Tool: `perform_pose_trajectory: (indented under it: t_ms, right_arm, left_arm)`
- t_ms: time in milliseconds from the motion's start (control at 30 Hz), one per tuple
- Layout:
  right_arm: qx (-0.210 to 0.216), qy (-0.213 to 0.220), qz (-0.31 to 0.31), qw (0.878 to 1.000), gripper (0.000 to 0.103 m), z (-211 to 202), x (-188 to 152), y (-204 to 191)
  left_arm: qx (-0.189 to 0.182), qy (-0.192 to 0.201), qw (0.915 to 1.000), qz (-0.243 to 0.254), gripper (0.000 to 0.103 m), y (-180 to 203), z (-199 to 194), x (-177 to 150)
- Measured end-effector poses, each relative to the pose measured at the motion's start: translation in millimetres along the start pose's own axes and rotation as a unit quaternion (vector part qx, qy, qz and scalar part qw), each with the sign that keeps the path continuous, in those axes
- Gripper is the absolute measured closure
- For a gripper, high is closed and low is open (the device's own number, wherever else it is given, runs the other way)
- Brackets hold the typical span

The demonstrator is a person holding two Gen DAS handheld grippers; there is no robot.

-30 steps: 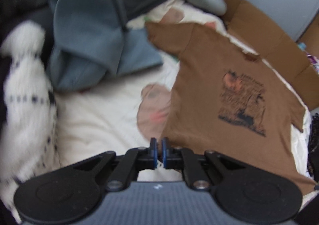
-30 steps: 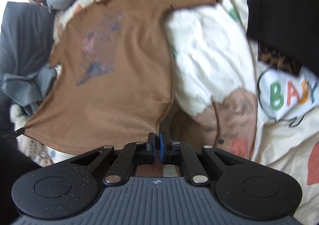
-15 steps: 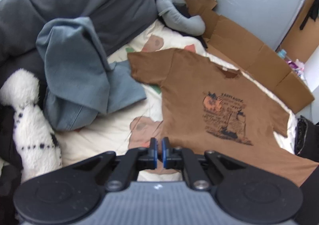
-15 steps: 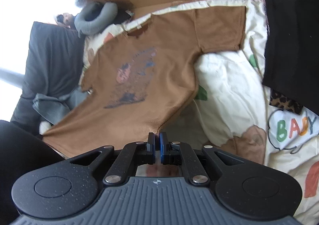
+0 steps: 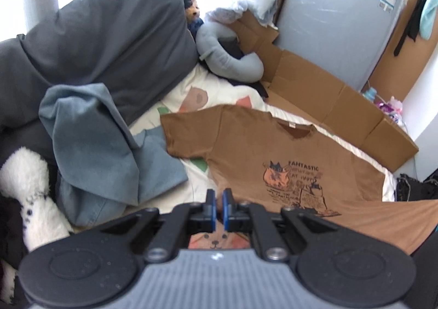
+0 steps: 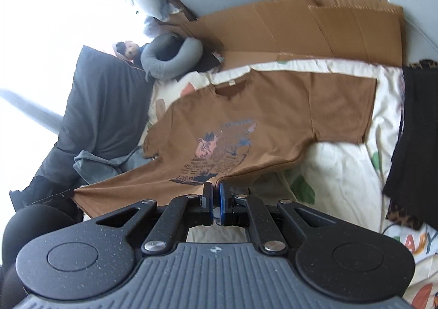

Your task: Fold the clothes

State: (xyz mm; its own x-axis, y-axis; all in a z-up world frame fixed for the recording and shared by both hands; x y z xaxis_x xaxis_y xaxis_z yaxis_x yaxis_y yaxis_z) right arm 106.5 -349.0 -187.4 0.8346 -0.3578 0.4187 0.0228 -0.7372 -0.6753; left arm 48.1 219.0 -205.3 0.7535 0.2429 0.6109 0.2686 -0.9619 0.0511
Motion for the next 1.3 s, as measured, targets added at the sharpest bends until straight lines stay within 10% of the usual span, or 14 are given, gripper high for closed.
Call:
perform_pose_trajectory:
  t_ms: [600, 1300]
  right_arm:
    - [-0.06, -0.09, 0.092, 0.99, 0.101, 12, -101, 58]
    - [-0.161, -0.182, 0.145, 0.959, 0.101, 91, -222, 148]
  left_arm:
    - [0.025, -0.097, 0.9946, -0.026, 0.098, -31, 29, -82]
    - [0.097, -0.239, 0.9654, -0.039, 0.098, -68, 141, -218]
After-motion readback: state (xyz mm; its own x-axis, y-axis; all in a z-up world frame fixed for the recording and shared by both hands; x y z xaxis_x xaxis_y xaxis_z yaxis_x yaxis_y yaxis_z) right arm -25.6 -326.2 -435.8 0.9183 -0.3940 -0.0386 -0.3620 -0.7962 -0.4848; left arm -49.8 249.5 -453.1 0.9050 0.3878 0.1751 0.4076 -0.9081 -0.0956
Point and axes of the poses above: each gripper's, at about its wrist camera, not at the fingertips, and z roughly the way its jaws point, y to its right, x to its top, the point moved 10 cm from there along z, roughly the way its jaws point, and after that the axes turned 7 degrees about x, right-handed, at the moved point
